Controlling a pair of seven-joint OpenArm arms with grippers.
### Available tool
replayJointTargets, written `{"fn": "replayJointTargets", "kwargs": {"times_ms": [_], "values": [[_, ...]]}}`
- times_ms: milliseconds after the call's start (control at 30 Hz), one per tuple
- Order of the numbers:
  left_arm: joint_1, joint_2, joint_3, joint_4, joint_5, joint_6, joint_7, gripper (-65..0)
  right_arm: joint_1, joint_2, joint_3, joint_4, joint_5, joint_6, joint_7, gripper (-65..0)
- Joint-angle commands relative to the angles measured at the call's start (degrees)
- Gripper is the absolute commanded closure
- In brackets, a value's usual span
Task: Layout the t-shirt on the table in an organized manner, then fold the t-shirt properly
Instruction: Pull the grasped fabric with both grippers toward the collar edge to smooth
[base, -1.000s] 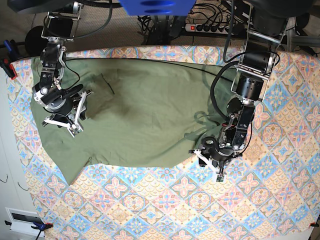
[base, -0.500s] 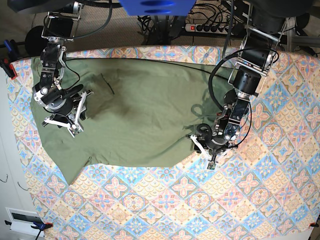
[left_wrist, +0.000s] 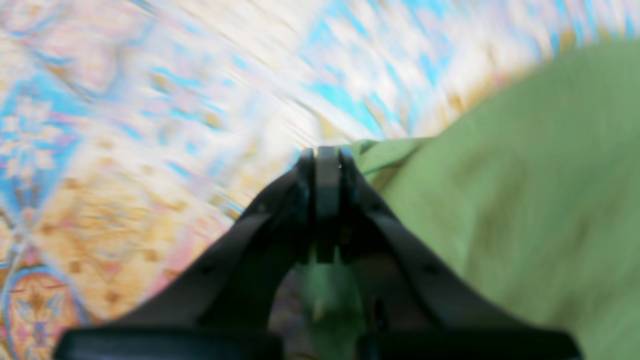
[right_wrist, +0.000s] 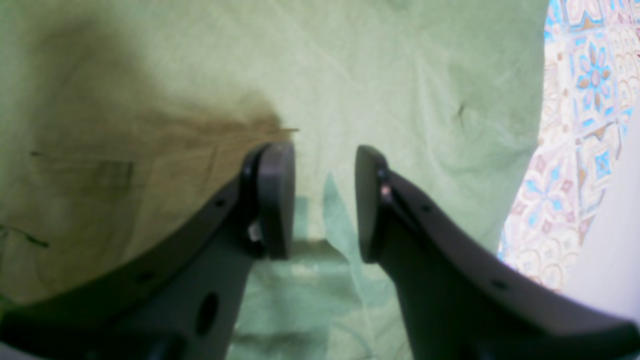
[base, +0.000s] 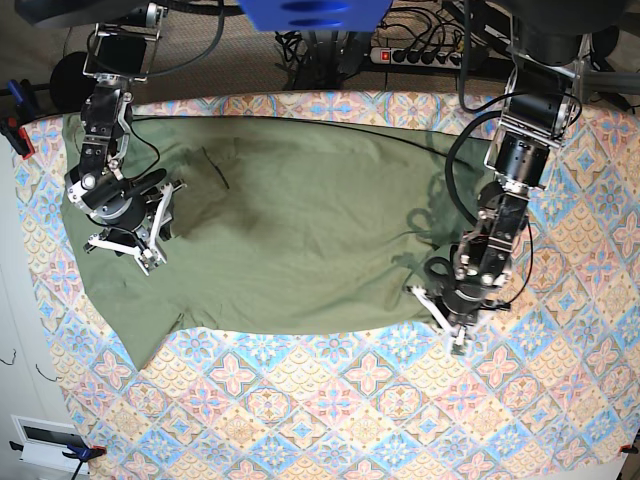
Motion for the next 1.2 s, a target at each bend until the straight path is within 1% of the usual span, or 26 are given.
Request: {"fn": "replayJointTargets", "kwargs": {"times_ms": [0, 133, 200, 267, 400, 533, 600, 667, 733, 767, 867, 933, 1000, 1067, 1100, 1167], "values": [[-1.6, -1.6, -2.5, 1.7, 0.4, 0.9, -1.4, 0.0, 0.9, 0.7, 0.2, 1.0, 0.6, -0.2, 0.8, -19.6], [-0.7, -3.6, -8.7, 1.9, 0.4, 0.9, -1.6, 0.0, 0.9, 0.7, 0.1, 1.1, 0.6, -0.2, 0.8, -19.6], [-0.6, -4.1, -10.1, 1.6, 0.4, 0.9, -2.9, 0.0, 0.9, 0.7, 0.1, 1.1, 0.6, -0.2, 0.8, -19.6], [-0.5, -4.8, -10.0, 1.1, 0.5, 0.9, -5.0, 0.0, 0.9, 0.7, 0.1, 1.1, 0.6, -0.2, 0.8, -19.6], [-0.5, -4.4, -10.1, -2.6, 0.6, 0.7, -8.4, -1.8, 0.9, 0.7, 0.1, 0.8, 0.6, -0.2, 0.8, -19.6], [-4.2, -2.7, -10.1, -10.8, 0.6, 0.7, -8.7, -2.4, 0.9, 0.7, 0.1, 0.6, 0.6, -0.2, 0.8, -19.6], [-5.4, -2.6, -10.1, -14.6, 0.5, 0.8, -8.8, -2.5, 0.9, 0.7, 0.1, 0.7, 0.6, -0.2, 0.8, -19.6], [-6.3, -2.5, -10.1, -15.6, 0.7, 0.9, -9.1, -3.6, 0.9, 0.7, 0.1, 0.7, 0.6, -0.2, 0.8, -19.6], [-6.4, -2.6, -10.2, -15.6, 2.7, 1.0, -10.0, -8.8, 0.9, 0.7, 0.1, 0.6, 0.6, -0.2, 0.8, -19.6], [-6.4, -2.6, -10.4, -15.6, 4.5, 1.7, -10.2, -13.0, 0.9, 0.7, 0.1, 0.6, 0.6, -0.2, 0.8, -19.6], [-6.4, -2.6, -10.4, -15.6, 10.3, 6.4, -10.3, -30.1, 0.9, 0.7, 0.1, 0.6, 0.6, -0.2, 0.8, -19.6], [-6.3, -2.6, -10.4, -15.0, 11.7, 6.9, -10.3, -37.4, 0.9, 0.8, 0.1, 0.6, 0.6, -0.2, 0.8, -19.7], [-5.3, -2.7, -10.4, -11.4, 11.6, 7.2, -9.8, -38.9, 0.9, 1.1, 0.4, 0.7, 0.5, -0.2, 0.8, -19.7], [-1.0, -3.1, -11.1, -5.2, 11.7, 7.3, -9.7, -38.8, 1.0, 1.3, 0.5, 1.0, 0.5, -0.2, 0.8, -19.7], [1.8, -4.0, -12.2, -0.3, 11.7, 7.1, -8.8, -38.8, 0.7, 2.2, 0.5, 1.1, 0.5, -0.2, 0.8, -19.8], [8.9, -4.6, -14.3, 12.1, 11.7, 6.9, -3.6, -38.8, 0.6, 3.8, 0.6, 1.1, 0.5, -0.2, 0.8, -19.8]]}}
